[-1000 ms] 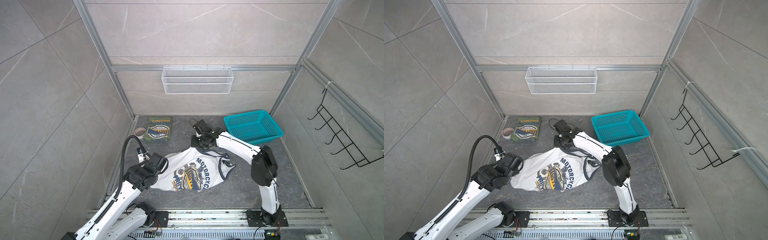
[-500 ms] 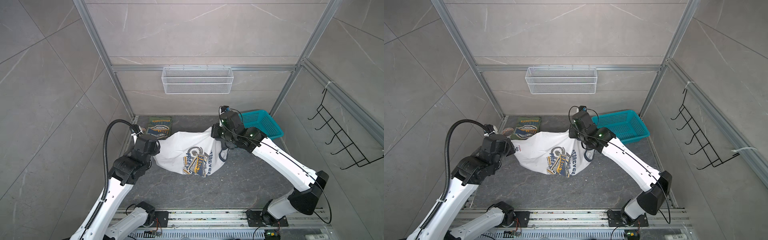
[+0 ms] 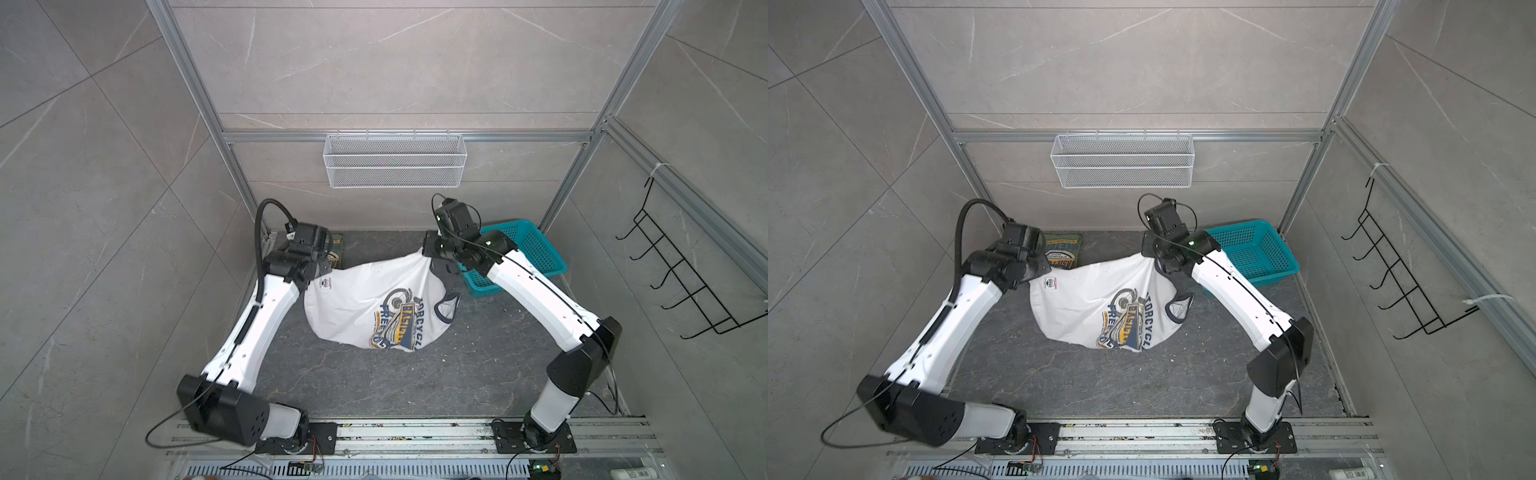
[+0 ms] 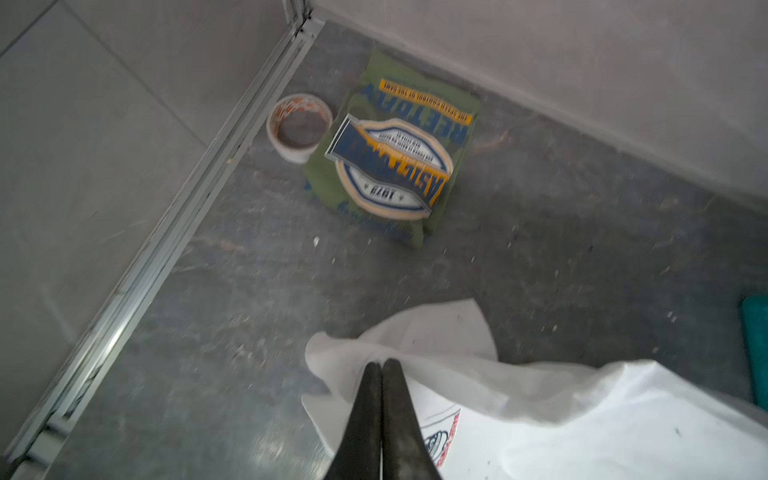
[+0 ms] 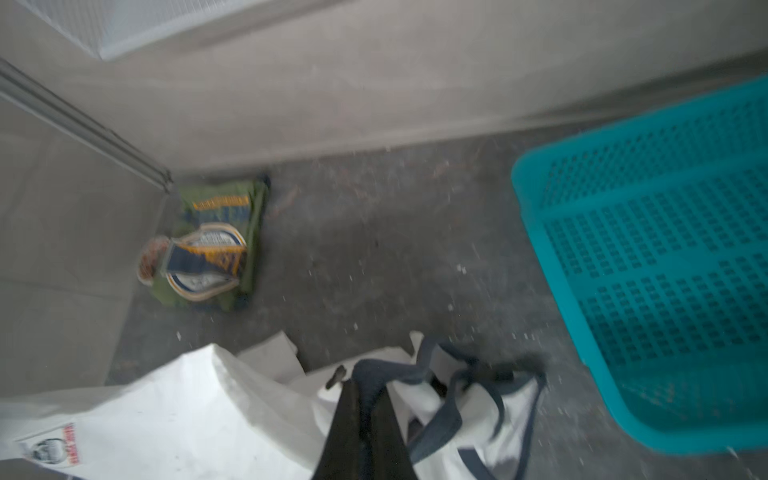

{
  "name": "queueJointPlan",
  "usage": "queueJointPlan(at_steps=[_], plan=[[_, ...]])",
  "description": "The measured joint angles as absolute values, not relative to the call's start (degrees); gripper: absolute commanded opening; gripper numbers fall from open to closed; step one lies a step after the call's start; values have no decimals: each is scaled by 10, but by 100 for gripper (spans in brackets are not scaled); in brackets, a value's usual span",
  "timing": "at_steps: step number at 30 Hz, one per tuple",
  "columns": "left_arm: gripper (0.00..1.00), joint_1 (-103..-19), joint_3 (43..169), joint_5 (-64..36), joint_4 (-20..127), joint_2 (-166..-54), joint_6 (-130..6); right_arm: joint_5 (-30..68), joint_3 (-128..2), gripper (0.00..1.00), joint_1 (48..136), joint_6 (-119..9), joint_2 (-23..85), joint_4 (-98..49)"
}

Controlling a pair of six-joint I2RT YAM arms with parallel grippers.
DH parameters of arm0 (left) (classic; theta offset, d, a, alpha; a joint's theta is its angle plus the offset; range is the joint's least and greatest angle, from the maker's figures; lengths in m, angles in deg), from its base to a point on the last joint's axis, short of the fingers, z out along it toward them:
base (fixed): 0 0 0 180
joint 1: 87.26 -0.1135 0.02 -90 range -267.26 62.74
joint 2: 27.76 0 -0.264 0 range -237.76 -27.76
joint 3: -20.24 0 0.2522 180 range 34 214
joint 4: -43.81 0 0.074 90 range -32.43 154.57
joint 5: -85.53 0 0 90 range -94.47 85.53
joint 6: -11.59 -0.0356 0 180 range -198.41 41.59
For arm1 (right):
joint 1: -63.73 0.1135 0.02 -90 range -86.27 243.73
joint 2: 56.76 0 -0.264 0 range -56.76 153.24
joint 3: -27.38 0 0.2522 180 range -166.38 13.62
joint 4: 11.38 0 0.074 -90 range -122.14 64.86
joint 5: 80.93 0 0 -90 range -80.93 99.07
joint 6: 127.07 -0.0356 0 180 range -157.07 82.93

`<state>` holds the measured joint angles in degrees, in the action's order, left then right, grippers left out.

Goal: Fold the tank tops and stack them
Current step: 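Lift the white tank top with both grippers and stretch it between them, then lay the white tank top flat, dragging it toward the robot with both grippers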

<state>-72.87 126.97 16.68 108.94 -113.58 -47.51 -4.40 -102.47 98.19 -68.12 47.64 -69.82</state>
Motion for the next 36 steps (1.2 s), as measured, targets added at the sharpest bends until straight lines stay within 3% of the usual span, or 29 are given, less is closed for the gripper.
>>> queueJointPlan(at_steps=[7, 10, 12, 17, 22, 27, 31, 36], plan=[[0, -752, 1731, 113, 1110, -1293, -529, -33, -1533, 0, 931, -652, 642, -783], [0, -750, 1780, 103, 1088, -1253, -550, -26, -1550, 0, 918, -644, 604, -780], [0, -750, 1708, 99, 1055, -1183, -559, -15, -1436, 0, 917, -642, 530, -745], [0, -751, 1387, 68, 967, -979, -558, 25, -1067, 0, 920, -647, 351, -637], [0, -751, 1114, 13, 922, -875, -530, 85, -773, 0, 927, -682, 290, -547], [0, -750, 884, -17, 926, -863, -484, 122, -492, 0, 959, -740, 300, -470], [0, -751, 795, -21, 937, -860, -450, 121, -413, 0, 962, -779, 372, -454], [0, -750, 774, -32, 917, -853, -420, 64, -465, 0, 959, -792, 444, -458]])
